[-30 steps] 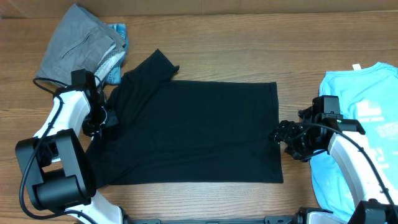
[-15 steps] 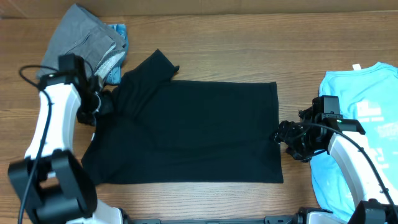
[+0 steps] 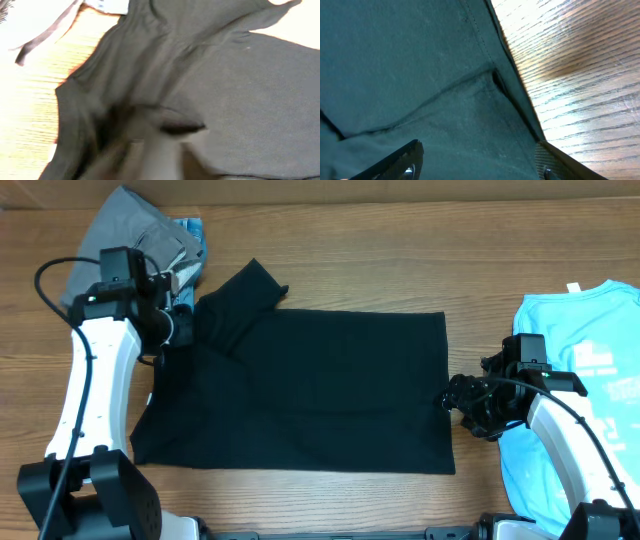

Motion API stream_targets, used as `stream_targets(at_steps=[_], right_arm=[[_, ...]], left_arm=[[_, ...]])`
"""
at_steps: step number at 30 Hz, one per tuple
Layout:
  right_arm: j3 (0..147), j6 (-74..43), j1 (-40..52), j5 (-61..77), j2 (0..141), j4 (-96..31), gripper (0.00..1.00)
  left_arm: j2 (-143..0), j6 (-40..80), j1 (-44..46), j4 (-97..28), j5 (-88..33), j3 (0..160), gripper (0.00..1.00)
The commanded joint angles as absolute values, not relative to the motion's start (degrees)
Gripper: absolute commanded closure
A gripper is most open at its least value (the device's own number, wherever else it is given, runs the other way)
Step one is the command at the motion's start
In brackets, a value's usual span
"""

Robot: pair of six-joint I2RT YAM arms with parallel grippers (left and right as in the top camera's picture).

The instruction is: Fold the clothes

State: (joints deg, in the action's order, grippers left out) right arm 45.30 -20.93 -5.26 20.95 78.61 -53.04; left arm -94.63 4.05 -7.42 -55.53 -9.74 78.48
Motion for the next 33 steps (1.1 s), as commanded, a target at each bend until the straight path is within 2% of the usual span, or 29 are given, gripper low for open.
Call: stream_targets(at_steps=[1, 7, 9, 11, 18, 24, 26, 31, 33], right_arm=[[44.95, -20.56, -5.50, 20.62, 78.67, -53.01, 0.25], [44.95, -20.53, -5.50, 20.64, 78.67, -54.30, 0.25], [44.95, -20.56, -5.50, 20.64, 78.67, -54.70, 0.24], [44.95, -20.56, -5.50, 20.64, 78.67, -55.68, 0.24], [44.95, -25.78, -5.50, 13.52, 78.70, -58.06, 0.21], [44.95, -19.73, -5.48, 13.37, 79.24, -53.65, 0.17], [44.95, -19.00, -5.48, 14.04, 80.18, -52.69, 0.18], [43.81, -16.05, -5.48, 16.84, 83.64, -49.36, 0.24], [42.61, -15.94, -5.41, 19.40, 85.41, -46.81, 0.28]], left_arm=[[-94.52, 2.74, -6.37, -56.84, -6.81, 79.13, 0.41], [-94.52, 7.49, -8.29, -68.36, 3.49, 78.89, 0.42], [-94.52, 8.03, -9.56, -71.83, 3.81, 78.67, 0.44], [-94.50, 9.39, -11.38, -73.89, 3.81, 77.73, 0.41], [-94.50, 9.43, -16.12, -72.51, 0.30, 70.67, 0.36], [-94.50, 9.50, -17.23, -68.27, 0.16, 61.73, 0.33], [-94.50, 9.50, -17.26, -67.29, -1.63, 60.20, 0.36], [-94.50, 9.89, -17.26, -66.96, -0.97, 59.99, 0.54], [-94.50, 9.89, -17.28, -66.59, -0.95, 59.99, 0.57]])
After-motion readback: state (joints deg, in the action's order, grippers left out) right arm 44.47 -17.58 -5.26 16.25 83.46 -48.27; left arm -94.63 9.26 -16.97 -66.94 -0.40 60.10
